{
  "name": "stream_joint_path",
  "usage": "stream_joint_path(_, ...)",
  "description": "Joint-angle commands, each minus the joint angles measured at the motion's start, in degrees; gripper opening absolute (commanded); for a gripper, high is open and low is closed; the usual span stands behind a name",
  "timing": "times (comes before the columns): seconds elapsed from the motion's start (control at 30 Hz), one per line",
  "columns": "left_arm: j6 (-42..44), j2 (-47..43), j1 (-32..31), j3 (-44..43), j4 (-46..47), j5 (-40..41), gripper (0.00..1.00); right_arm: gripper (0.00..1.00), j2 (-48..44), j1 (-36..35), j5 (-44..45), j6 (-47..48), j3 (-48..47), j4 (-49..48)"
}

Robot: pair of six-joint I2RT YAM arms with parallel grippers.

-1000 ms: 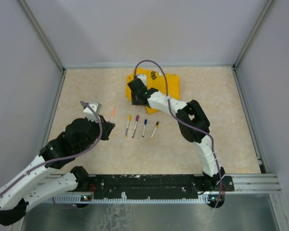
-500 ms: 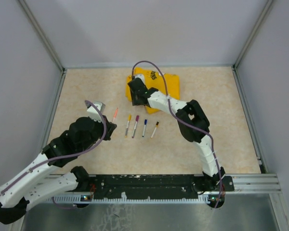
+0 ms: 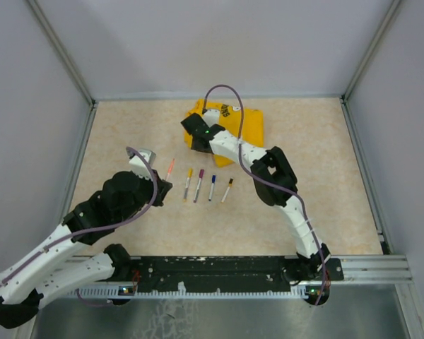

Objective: Insert the pens into the pen caps
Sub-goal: Pick up the pen cap from the center of the board.

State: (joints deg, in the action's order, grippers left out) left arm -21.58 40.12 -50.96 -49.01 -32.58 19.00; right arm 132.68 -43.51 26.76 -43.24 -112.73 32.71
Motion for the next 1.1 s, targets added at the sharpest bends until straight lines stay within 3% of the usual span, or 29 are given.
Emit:
stream_joint_path(0.0,0.7,-1.0,0.1,-1.3,0.2,-0.2,0.0,0.46,3.8,-0.7,5.8,-7.5,-8.3,7.0)
stream_joint_path(0.8,1.3,-1.5,0.1,-1.1,-0.6,1.3,0.0,0.46,8.3,-3.2,6.7,-6.5,-10.2,9.5)
stream_joint_path(1.07,1.4,-0.8,0.1,-0.7,0.1,1.0,0.0,0.36,7.2,-3.7,6.7,-3.8,-7.0,7.2)
